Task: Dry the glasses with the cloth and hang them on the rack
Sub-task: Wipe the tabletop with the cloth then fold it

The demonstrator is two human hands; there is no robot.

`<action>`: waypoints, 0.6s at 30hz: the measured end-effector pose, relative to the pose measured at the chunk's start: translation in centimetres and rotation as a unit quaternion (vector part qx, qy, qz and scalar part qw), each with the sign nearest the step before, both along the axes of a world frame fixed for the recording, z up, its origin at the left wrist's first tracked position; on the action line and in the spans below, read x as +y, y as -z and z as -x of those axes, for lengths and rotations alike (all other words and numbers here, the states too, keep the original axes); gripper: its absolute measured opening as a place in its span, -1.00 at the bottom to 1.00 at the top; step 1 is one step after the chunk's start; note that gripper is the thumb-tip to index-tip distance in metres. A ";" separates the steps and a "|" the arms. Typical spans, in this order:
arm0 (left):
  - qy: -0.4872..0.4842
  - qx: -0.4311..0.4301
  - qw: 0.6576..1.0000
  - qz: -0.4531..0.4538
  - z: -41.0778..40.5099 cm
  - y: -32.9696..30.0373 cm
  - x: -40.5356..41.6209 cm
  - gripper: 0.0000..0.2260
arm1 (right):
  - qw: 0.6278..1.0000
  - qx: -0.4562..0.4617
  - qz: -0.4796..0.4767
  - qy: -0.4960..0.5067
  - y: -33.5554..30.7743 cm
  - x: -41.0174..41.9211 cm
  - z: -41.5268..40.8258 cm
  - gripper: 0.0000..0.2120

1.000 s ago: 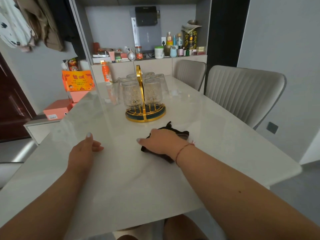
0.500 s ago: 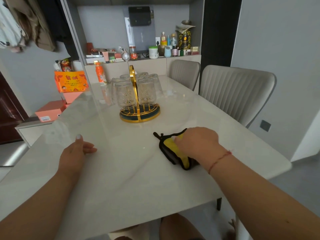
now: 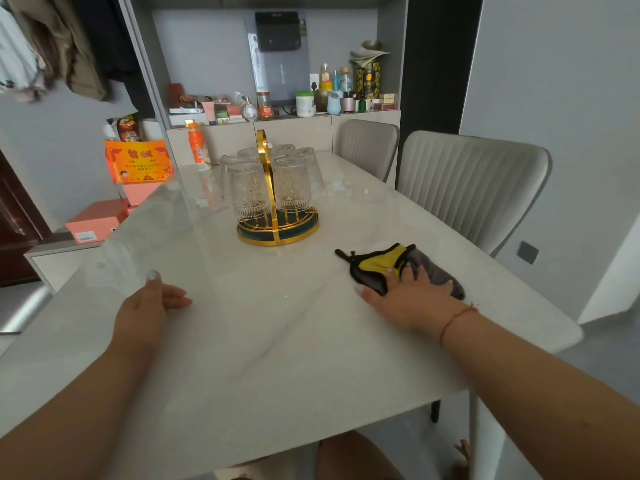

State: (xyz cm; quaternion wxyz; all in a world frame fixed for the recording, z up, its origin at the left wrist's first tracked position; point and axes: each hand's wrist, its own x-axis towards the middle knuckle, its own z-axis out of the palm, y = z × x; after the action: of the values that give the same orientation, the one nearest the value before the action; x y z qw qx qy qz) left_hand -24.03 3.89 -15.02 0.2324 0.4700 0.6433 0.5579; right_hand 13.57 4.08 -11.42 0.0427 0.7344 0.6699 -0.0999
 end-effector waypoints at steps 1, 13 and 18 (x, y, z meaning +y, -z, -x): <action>0.000 0.006 1.000 -0.002 -0.1 0.0 0.0 -0.41 | 1.000 0.006 0.002 0.007 -0.1 1.0 -0.5 -0.07; -0.019 0.012 1.000 -0.006 -1.1 -0.4 0.0 -0.42 | 0.998 0.021 -0.035 -0.047 -0.1 11.0 3.8 -0.15; -0.023 0.014 1.000 -0.009 -1.0 -0.5 0.2 -0.41 | 0.996 0.018 -0.025 -0.088 0.0 11.9 7.2 -0.19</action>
State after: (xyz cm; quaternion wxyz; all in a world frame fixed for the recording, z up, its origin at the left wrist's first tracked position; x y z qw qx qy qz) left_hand -23.00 4.11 -14.57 0.2065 0.4651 0.6517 0.5623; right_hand 6.39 16.02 -11.44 0.0210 0.6712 0.7352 -0.0921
